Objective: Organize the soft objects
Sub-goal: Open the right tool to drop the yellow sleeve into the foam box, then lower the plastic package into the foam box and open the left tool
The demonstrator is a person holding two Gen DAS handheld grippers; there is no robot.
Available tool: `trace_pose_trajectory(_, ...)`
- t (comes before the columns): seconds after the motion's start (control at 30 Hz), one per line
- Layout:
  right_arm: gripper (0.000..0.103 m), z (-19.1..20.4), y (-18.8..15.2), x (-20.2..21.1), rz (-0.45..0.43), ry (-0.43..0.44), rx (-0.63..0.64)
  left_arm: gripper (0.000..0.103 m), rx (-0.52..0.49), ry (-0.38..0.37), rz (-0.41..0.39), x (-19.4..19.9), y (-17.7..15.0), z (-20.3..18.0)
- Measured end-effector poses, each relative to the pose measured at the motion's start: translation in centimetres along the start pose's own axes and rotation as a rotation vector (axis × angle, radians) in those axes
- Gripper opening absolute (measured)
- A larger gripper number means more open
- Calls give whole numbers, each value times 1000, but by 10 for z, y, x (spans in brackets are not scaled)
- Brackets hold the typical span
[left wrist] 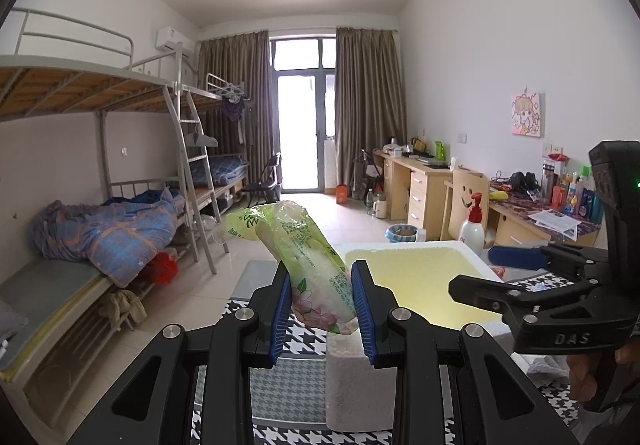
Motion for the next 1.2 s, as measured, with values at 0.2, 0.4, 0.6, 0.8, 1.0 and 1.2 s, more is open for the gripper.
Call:
trace_pose_trajectory(0.2, 88, 2, 1, 3, -5, -6, 4, 32, -3, -1, 3, -2, 0, -1)
trace_pose_trajectory(0.4, 102, 4, 0, 8, -21, -35, 14, 32, -7, -12, 8, -3, 1, -3)
trace_pose_trajectory(0.6, 102, 0, 1, 9, -14, -37, 2, 32, -8, -14, 8, -5, 3, -4)
trace_pose_trajectory(0.8, 102, -4, -2, 20, -41, -43, -6, 32, -27, -38, 6, -5, 6, -13)
trace_pose_trajectory(1.0, 102, -12, -4, 29, -54, -66, -14, 32, -22, -91, 15, -10, 10, -22)
trace_pose_trajectory(1.2, 102, -23, -8, 37, -56, -96, -33, 32, -31, -120, 23, -16, 10, -32)
Point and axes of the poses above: each gripper's, at about its wrist camera, not at the fingertips, and x roughly against the way its jaws point, z to its left, y to its top, the point moved 4 cm from there along -x, roughly the way its jaws point, and after that the axes turned 5 degrees about -x, right-handed, at the moved point
